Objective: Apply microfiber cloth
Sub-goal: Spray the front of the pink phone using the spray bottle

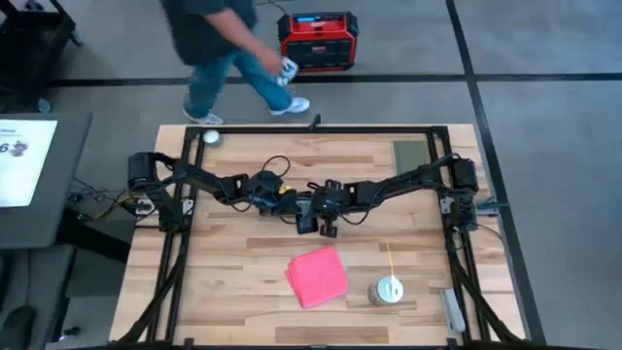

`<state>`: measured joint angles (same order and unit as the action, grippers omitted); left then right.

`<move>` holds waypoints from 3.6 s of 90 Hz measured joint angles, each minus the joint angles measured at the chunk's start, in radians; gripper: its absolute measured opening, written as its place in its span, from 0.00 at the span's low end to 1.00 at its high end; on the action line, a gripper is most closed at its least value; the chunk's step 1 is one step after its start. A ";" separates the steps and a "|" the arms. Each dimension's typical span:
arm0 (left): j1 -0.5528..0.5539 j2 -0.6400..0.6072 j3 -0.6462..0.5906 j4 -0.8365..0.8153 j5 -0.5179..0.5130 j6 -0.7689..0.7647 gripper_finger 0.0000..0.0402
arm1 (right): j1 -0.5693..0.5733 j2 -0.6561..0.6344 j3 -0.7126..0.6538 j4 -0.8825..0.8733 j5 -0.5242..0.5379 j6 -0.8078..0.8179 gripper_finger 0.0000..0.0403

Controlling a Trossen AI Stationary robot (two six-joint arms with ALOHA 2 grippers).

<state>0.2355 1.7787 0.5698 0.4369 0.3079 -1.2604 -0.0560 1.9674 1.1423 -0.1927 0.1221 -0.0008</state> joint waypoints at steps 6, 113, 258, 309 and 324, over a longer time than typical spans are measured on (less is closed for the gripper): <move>-0.006 0.011 0.023 -0.015 0.023 0.040 0.45 | -0.002 0.012 0.000 -0.005 -0.005 0.001 0.00; -0.065 -0.004 0.052 -0.159 -0.077 0.122 0.45 | 0.058 0.034 -0.004 0.085 -0.053 0.087 0.00; -0.210 -0.408 0.042 -0.264 -0.201 0.682 0.01 | 0.065 -0.114 -0.005 0.063 0.014 0.090 0.00; -0.239 -0.372 0.007 -0.195 -0.273 0.702 0.01 | 0.051 -0.115 0.003 0.158 0.023 0.094 0.00; -0.239 -0.374 0.007 -0.117 -0.316 0.778 0.01 | 0.034 -0.173 0.008 0.153 0.031 0.087 0.00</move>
<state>-0.0032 1.4049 0.5769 0.3203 -0.0085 -0.4827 -0.0220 1.7941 1.1504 -0.0393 0.1531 0.0858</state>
